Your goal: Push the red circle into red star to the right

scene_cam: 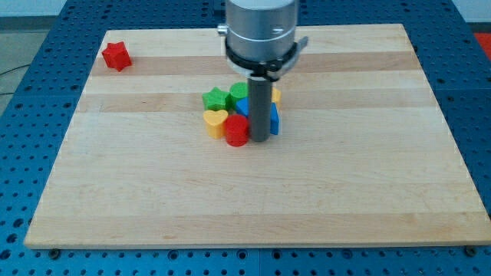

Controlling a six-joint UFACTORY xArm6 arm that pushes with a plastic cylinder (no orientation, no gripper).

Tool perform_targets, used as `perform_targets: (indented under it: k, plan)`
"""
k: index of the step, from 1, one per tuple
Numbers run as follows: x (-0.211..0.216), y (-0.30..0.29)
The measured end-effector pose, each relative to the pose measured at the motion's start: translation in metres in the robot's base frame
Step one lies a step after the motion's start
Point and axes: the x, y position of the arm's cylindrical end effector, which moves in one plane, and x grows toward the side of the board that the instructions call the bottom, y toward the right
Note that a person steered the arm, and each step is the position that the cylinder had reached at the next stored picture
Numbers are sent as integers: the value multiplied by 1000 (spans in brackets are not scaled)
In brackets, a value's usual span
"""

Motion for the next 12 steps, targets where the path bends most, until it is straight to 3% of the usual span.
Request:
perform_targets:
  k: [2,4,6,7,8,12]
  plan:
    - [-16,-76]
    - [-71,-117]
    - [-68,-154]
    - [-34,-161]
    - [24,-166]
    - [36,-54]
